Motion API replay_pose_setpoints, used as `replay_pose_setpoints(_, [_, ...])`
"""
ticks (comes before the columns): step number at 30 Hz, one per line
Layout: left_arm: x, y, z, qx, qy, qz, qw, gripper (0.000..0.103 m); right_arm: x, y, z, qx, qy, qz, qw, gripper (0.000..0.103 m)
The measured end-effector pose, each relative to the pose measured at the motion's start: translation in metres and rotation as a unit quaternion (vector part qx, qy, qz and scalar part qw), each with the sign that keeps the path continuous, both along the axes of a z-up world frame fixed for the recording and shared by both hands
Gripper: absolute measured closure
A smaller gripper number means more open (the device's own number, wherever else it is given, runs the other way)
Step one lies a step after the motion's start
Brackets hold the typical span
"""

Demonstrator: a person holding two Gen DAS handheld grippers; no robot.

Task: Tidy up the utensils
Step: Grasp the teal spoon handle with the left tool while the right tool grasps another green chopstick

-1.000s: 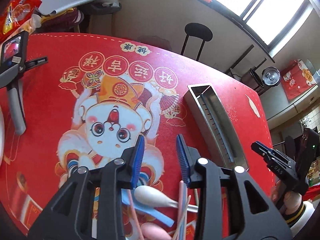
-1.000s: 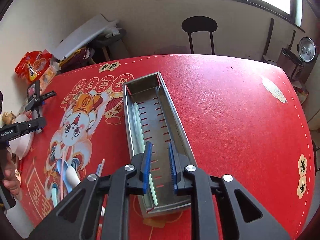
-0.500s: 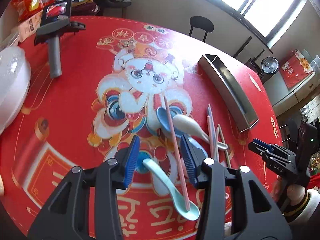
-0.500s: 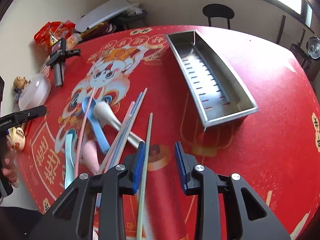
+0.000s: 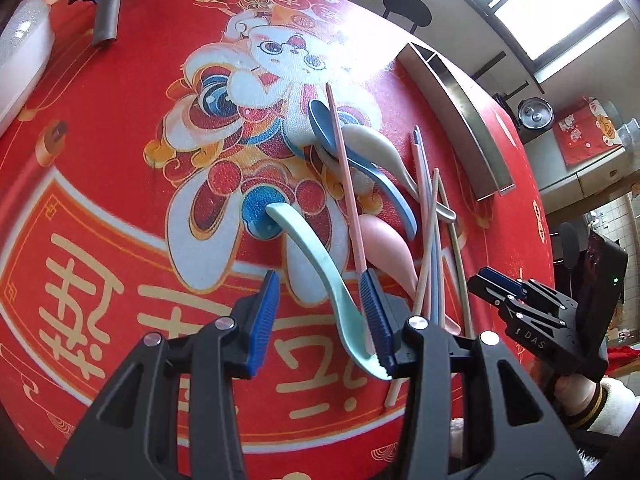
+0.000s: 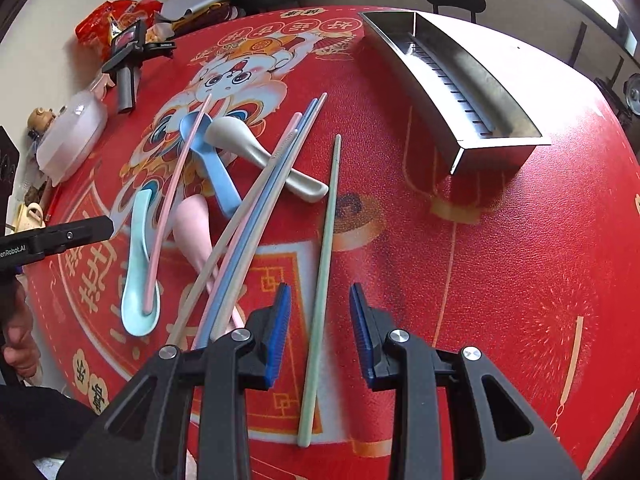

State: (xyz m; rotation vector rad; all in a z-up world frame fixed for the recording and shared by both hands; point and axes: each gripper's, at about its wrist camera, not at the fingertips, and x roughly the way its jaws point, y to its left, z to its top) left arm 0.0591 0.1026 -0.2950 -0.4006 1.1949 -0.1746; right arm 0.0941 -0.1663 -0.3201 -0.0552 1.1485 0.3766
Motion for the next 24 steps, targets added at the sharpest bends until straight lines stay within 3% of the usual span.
replay_pose_setpoints(11, [0.000, -0.002, -0.002, 0.014, 0.005, -0.004, 0.9999, 0.059, -0.001, 0.002, -0.012, -0.033, 0.010, 0.007, 0.999, 0.073])
replay_pose_setpoints(16, [0.004, -0.011, -0.006, 0.015, 0.005, -0.021, 0.9997, 0.059, -0.001, 0.013, -0.014, -0.060, -0.014, 0.026, 0.998, 0.073])
replay_pose_setpoints(19, [0.008, -0.012, -0.011, 0.009, 0.013, -0.020, 0.9997, 0.059, -0.002, 0.014, -0.013, -0.074, -0.019, 0.037, 0.996, 0.083])
replay_pose_setpoints(21, [0.010, -0.013, -0.014, 0.006, 0.016, -0.019, 0.9997, 0.059, 0.000, 0.012, -0.012, -0.073, -0.016, 0.038, 0.997, 0.095])
replay_pose_setpoints(24, [0.014, -0.016, -0.018, 0.002, 0.020, -0.017, 0.9997, 0.059, 0.002, 0.007, -0.012, -0.065, -0.011, 0.037, 0.997, 0.097])
